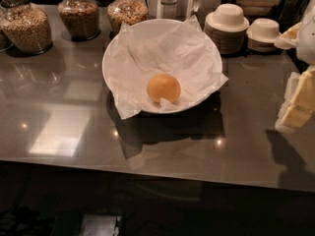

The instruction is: Pick orange from white bowl

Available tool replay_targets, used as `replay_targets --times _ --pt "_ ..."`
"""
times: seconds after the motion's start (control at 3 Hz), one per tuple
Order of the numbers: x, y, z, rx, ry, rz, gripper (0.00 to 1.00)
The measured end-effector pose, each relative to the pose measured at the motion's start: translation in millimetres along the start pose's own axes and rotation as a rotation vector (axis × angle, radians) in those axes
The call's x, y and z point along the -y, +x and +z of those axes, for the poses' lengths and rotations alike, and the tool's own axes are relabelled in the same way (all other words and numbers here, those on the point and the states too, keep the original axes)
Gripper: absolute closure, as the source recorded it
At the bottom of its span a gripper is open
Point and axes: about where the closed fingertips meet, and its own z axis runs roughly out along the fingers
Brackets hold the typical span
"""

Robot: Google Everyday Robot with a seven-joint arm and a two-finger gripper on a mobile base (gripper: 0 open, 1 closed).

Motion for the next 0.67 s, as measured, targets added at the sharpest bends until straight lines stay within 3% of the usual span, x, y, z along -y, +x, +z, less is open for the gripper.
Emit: replay_targets --times 0.33,0.67 --pt "0 0 0 0.001 0.000 -0.001 0.00" --pt "0 -17 1 0.039 -0.012 -0.048 0.00"
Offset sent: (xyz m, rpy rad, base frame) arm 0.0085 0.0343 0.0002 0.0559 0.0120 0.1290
